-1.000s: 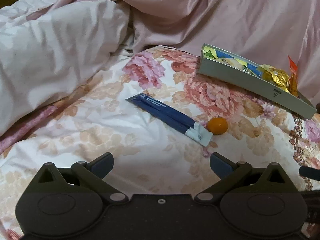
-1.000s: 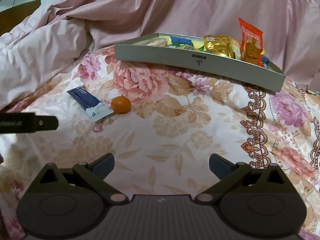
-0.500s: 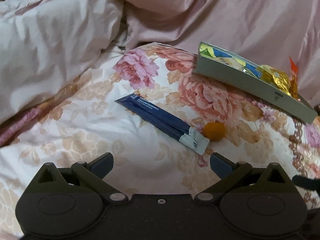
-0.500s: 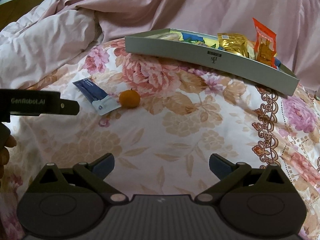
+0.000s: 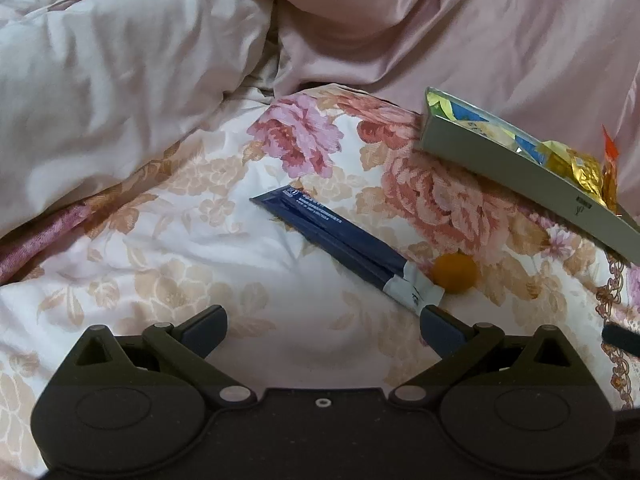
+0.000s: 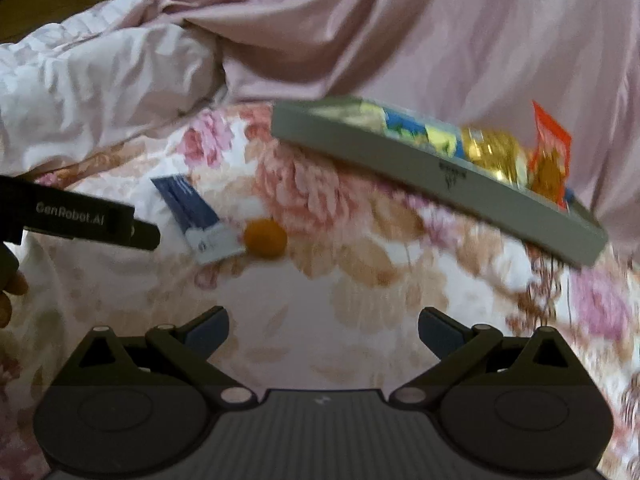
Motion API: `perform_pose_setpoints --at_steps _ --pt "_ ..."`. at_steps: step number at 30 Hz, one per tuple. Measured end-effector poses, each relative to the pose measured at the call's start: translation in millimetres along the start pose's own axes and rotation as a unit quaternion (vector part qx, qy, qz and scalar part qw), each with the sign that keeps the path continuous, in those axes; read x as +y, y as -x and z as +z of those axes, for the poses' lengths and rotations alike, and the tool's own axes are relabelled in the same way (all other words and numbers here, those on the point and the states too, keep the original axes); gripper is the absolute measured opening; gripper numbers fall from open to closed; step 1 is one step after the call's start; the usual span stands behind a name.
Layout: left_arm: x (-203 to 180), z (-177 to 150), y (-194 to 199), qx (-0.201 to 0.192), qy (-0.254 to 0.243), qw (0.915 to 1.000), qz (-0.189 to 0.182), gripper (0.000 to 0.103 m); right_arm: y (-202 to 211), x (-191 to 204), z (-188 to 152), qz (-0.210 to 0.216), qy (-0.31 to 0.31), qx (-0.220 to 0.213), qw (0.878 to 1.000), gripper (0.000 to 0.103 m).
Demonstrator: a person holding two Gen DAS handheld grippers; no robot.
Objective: Organize snacks
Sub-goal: 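Grasp the blue stick pack with the left tool while the right tool grasps the orange mandarin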
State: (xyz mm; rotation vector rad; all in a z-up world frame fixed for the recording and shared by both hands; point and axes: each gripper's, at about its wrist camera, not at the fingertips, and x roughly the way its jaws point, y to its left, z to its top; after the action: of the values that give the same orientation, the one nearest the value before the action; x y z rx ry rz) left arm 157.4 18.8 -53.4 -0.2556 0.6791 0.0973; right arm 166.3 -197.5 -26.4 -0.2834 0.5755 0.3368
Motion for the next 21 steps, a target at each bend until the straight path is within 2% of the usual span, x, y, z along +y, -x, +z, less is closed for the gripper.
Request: perform_pose_setpoints --at_steps 7,13,21 --pt "-0.9 8.5 -5.8 -0.01 0.003 0.9999 0.011 0.102 -19.8 4.5 11.6 0.016 0.037 -0.054 0.998 0.103" --pt "-6.8 20.9 -20.7 -0.018 0.002 0.9991 0.039 0.102 -40.0 5.1 19.4 0.02 0.018 -0.052 0.998 0.103" --pt "-7.5 33.7 -44.8 -0.019 0.035 0.9982 0.045 0.102 -57.6 -0.2 27.1 0.05 -0.01 -0.052 0.997 0.103"
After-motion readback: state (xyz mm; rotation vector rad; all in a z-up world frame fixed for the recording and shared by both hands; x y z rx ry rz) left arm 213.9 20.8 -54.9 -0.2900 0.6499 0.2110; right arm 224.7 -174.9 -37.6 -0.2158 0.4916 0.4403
